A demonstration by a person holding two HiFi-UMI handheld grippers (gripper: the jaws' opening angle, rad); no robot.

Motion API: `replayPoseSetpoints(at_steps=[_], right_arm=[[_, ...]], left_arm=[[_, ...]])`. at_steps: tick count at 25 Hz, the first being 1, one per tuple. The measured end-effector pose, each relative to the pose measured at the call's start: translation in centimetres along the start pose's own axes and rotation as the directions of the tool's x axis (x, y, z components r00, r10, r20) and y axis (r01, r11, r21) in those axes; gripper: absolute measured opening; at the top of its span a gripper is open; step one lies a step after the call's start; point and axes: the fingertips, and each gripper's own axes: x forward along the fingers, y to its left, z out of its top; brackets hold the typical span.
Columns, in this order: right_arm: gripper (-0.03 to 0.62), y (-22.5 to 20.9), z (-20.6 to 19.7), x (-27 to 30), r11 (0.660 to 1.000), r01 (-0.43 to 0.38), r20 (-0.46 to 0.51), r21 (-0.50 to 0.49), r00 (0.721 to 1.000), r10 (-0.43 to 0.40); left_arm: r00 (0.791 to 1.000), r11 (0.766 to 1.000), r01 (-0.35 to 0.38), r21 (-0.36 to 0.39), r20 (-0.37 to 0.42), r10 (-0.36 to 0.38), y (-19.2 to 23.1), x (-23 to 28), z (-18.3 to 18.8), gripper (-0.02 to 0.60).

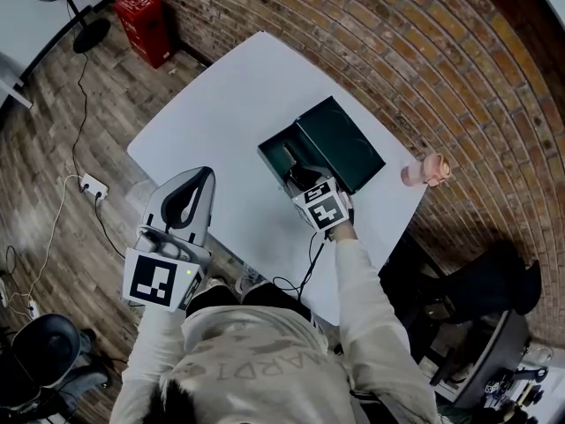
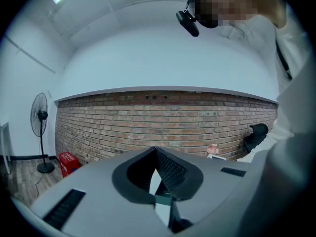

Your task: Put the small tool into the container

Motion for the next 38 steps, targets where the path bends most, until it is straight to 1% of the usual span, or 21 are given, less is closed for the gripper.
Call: replayPoseSetpoints(at_steps=[4,6,7,9,12,16,22,30,34,38], right_arm=[[0.152,0.4,0.5,-1.1,0.998,-0.037,0.049,0.052,0.998,0.034],[0.149,0.5,0.8,-1.7,0.996,-0.044,0.069,0.080,0.997,0.039],[0.127,0.5,0.9,-2.2,0.995,-0.036,0.081,0.095,0.996,0.028],[0.020,0.3,1.3,-3.2,0.991,-0.007,0.118,0.132,0.993,-0.008],[0.011,0.5,1.8,-5.3,0.982,-0.001,0.192,0.191,0.981,-0.036],[0.009,0.5,2.2,-8.5,0.967,0.048,0.288,0.249,0.950,-0.122],[0.009,1.5,1.6,-12.8,0.937,0.098,0.369,0.335,0.901,-0.226],[0.009,3.3,1.2,-18.2,0.908,0.177,0.429,0.381,0.836,-0.343],[0.010,4.4,1.3,-20.7,0.893,0.190,0.456,0.409,0.805,-0.380],[0.010,5.6,1.5,-23.4,0.877,0.211,0.487,0.432,0.764,-0.423]], left_arm=[[1.000,1.000,0.008,0.001,0.004,-0.008,-0.4,-0.4,0.1,0.006],[1.000,1.000,0.014,0.002,0.007,-0.014,-0.7,-0.6,0.2,0.006],[1.000,1.000,0.018,0.004,0.009,-0.018,-0.8,-0.7,0.3,0.006],[1.000,1.000,0.028,0.007,0.012,-0.028,-1.2,-0.9,0.4,0.006],[0.999,0.999,0.046,0.008,0.019,-0.046,-1.8,-1.3,0.8,0.006],[0.997,0.997,0.075,0.014,0.030,-0.075,-3.0,-1.6,1.3,0.006],[0.991,0.991,0.129,0.034,0.040,-0.130,-4.8,-2.4,1.9,0.006],[0.982,0.983,0.177,0.054,0.059,-0.180,-6.6,-3.7,2.7,0.006],[0.977,0.977,0.202,0.068,0.063,-0.206,-7.4,-4.5,3.0,0.006],[0.973,0.973,0.219,0.077,0.064,-0.224,-8.0,-5.6,3.2,0.006]])
